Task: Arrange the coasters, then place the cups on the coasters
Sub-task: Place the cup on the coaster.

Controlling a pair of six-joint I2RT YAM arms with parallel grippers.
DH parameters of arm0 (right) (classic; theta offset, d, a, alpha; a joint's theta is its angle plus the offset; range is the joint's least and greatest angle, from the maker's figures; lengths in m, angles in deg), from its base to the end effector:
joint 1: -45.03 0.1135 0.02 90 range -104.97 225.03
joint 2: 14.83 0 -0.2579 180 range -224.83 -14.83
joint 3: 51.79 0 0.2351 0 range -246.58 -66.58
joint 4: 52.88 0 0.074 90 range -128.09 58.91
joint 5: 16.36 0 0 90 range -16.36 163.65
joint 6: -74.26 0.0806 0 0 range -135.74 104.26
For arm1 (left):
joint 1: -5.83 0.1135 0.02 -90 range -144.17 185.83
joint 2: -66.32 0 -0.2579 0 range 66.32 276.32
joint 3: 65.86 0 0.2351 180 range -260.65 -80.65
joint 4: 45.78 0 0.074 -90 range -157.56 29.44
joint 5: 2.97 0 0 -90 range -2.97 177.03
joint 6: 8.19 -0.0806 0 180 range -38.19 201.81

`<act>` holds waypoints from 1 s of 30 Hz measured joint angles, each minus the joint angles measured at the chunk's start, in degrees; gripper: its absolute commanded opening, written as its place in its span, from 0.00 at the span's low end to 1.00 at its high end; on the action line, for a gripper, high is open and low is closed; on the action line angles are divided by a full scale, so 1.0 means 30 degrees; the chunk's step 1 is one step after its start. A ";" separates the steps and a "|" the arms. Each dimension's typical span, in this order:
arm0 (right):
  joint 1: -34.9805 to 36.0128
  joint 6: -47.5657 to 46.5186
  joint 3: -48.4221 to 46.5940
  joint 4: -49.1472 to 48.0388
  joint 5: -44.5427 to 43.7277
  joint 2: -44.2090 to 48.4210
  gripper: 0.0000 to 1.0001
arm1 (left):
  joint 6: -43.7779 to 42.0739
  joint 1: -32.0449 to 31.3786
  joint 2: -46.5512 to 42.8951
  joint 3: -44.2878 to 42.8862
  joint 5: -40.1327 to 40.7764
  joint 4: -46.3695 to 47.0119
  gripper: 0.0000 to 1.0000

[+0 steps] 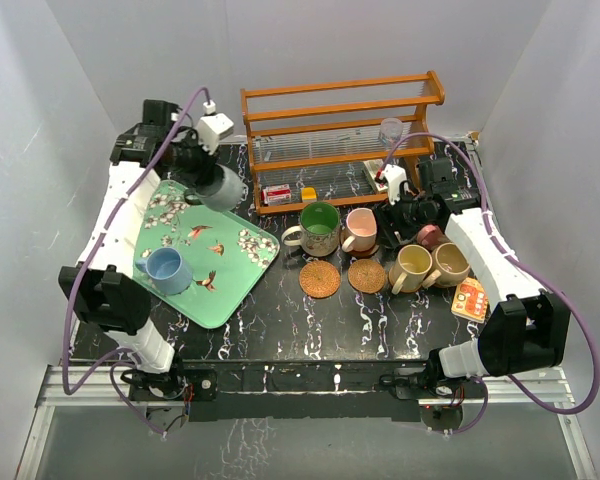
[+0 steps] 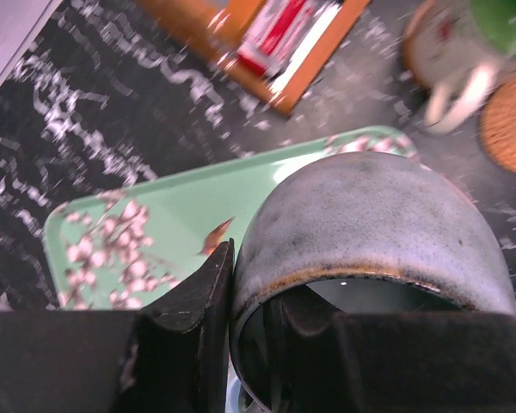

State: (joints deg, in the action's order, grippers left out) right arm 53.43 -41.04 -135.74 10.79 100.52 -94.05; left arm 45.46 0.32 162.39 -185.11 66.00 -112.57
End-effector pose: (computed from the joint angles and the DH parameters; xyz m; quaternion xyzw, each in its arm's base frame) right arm 0.2730 0.0771 0.2613 -0.3312 0.8788 0.1832 0.2905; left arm 0.3669 -0.0645 0.3596 0.3900 0.8184 -0.0587 0.4179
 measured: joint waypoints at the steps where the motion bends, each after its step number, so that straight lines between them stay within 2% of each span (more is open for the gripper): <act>1: 0.0000 0.0160 0.0080 -0.0080 -0.0175 0.0000 0.57 | 0.0576 -0.0627 -0.0175 -0.0080 0.0000 0.0029 0.00; 7: -0.0772 0.1115 0.0874 -0.0699 -0.0925 0.0095 0.58 | 0.3679 -0.4408 -0.0219 -0.0947 0.0452 0.0255 0.00; 12: -0.3038 0.1923 0.1457 -0.1377 -0.1071 0.0882 0.58 | 0.5581 -0.7417 0.0313 -0.1676 0.1326 0.0583 0.00; 17: -0.4787 0.2346 0.1486 -0.1792 -0.1188 0.1800 0.58 | 0.6849 -1.0229 0.2171 -0.3126 0.2484 0.0954 0.00; 24: -0.6113 0.2616 0.1610 -0.2178 -0.1035 0.2076 0.58 | 0.8014 -1.2641 0.4379 -0.4481 0.4357 0.1115 0.00; 30: -0.6936 0.2732 0.2186 -0.2433 -0.0641 0.2521 0.58 | 0.8626 -1.3974 0.5406 -0.5297 0.4918 0.1188 0.00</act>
State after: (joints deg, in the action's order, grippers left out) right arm 32.62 -32.84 -129.19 3.49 98.59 -86.49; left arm 71.33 -41.61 178.61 -201.00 80.75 -109.00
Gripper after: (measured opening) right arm 0.581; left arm 0.158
